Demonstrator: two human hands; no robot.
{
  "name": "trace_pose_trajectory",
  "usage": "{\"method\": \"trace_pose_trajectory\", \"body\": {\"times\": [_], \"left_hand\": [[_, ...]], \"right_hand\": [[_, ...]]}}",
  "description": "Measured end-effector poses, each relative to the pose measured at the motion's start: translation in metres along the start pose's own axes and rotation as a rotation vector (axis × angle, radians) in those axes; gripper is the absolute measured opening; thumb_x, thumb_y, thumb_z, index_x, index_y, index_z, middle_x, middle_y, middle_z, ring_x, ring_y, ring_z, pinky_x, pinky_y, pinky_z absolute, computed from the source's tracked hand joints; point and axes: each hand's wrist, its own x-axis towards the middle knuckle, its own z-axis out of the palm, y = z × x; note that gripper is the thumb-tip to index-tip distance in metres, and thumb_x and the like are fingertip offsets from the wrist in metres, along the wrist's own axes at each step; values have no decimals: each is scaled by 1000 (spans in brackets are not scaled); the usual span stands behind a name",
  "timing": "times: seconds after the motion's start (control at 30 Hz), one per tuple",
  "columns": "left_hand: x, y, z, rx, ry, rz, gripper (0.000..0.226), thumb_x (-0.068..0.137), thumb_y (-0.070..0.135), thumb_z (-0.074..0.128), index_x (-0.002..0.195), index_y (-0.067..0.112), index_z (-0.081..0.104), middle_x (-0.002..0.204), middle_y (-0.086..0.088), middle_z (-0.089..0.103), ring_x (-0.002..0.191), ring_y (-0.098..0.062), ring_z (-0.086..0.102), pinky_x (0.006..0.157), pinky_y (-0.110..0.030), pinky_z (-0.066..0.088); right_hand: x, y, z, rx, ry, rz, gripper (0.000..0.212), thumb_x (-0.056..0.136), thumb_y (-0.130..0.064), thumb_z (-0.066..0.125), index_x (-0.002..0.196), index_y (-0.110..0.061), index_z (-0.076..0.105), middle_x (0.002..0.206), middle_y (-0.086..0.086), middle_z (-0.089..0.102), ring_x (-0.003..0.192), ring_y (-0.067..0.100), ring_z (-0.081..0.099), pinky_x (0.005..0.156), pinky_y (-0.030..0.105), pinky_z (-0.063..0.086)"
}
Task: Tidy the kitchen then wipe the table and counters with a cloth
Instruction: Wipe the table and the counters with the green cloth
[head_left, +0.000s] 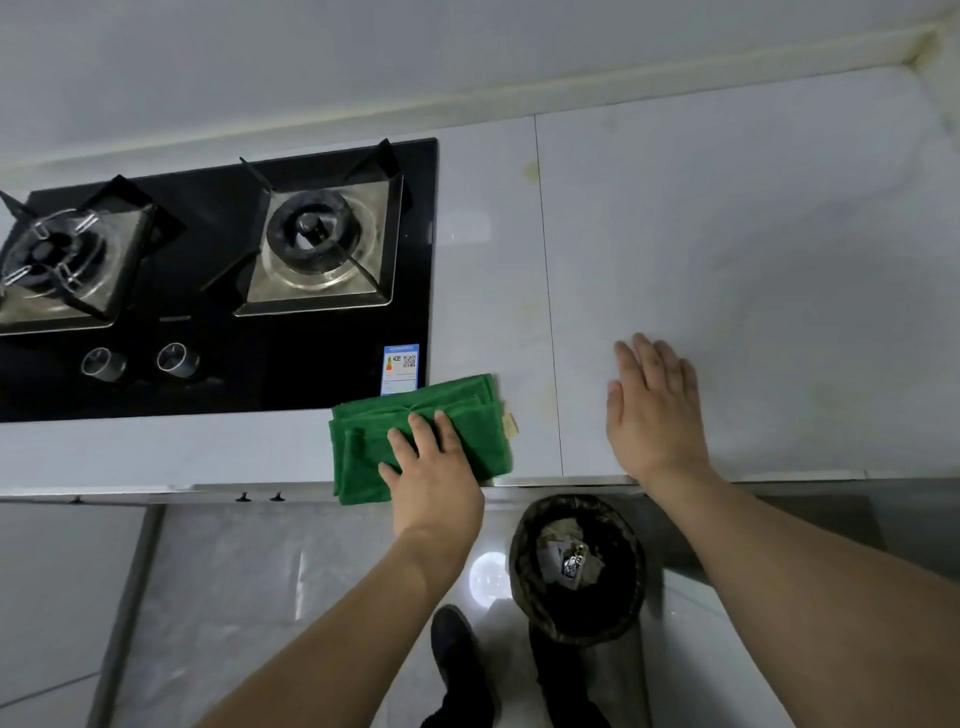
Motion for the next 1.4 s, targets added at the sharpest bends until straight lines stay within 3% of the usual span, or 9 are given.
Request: {"method": "trace_pose_trajectory", "body": {"times": [0.13, 0.23, 0.33, 0.43, 0.53, 0.7, 0.8, 1.03, 1.4], "left_hand": [[-11, 46, -2, 57, -51, 107, 71, 96, 11, 33, 151, 5, -12, 159, -20, -7, 144, -47, -3, 115, -58, 19], [-12, 54, -7, 133, -55, 139, 69, 98, 14, 33, 151, 3, -10, 157, -22, 0, 143, -48, 8, 110, -54, 33], [-2, 31, -13, 139, 79, 274, 60, 101, 27, 31, 153, 9, 7, 149, -14, 24, 130, -35, 32, 94, -40, 45], [18, 1, -10, 150, 275, 607, 52, 99, 37, 30, 149, 20, 31, 142, -5, 40, 127, -30, 43, 103, -43, 39], [35, -11, 3, 250, 246, 859, 52, 100, 38, 31, 150, 27, 30, 151, 1, 36, 140, -27, 32, 116, -45, 24], [59, -12, -3, 251, 216, 1005, 53, 101, 39, 33, 152, 24, 28, 155, -2, 30, 145, -27, 24, 119, -45, 15], [71, -13, -4, 295, 224, 1073, 57, 101, 40, 30, 154, 21, 20, 161, -5, 16, 149, -25, 6, 120, -45, 6], [76, -3, 3, 159, 254, 948, 58, 100, 41, 26, 153, 21, 21, 161, -4, 14, 150, -22, 4, 120, -44, 7], [92, 49, -5, -171, 339, 295, 65, 94, 43, 6, 155, 22, 2, 163, -2, -4, 148, -19, -13, 118, -38, -14]], "right_hand": [[0, 3, 2, 19, 8, -1, 54, 96, -29, 21, 143, -11, 40, 153, 9, 33, 141, 30, 25, 118, 46, 14], [0, 5, 1, 32, 21, -8, 57, 95, -30, 15, 144, -12, 39, 154, 8, 32, 142, 28, 24, 119, 45, 13], [0, 5, 2, 17, 8, -5, 50, 99, -25, 23, 146, -14, 36, 156, 6, 27, 145, 26, 19, 120, 43, 8], [1, 5, 3, 5, 25, 0, 54, 96, -27, 20, 145, -13, 37, 155, 7, 30, 143, 27, 22, 120, 44, 9], [0, 4, 5, 6, 51, -9, 56, 94, -29, 19, 141, -11, 44, 151, 9, 37, 140, 29, 29, 118, 46, 15], [2, 4, 5, 8, 68, -5, 55, 94, -28, 20, 140, -11, 45, 150, 9, 38, 139, 29, 30, 117, 46, 16], [3, 4, 6, -2, 69, -6, 55, 94, -28, 20, 141, -11, 44, 150, 9, 38, 139, 29, 30, 117, 47, 17], [2, 6, 8, -10, 77, -14, 55, 95, -27, 21, 141, -11, 43, 150, 9, 38, 140, 29, 30, 117, 48, 19], [1, 3, 11, -36, 111, -10, 52, 93, -26, 27, 138, -9, 48, 145, 10, 45, 135, 31, 38, 115, 49, 25]]}}
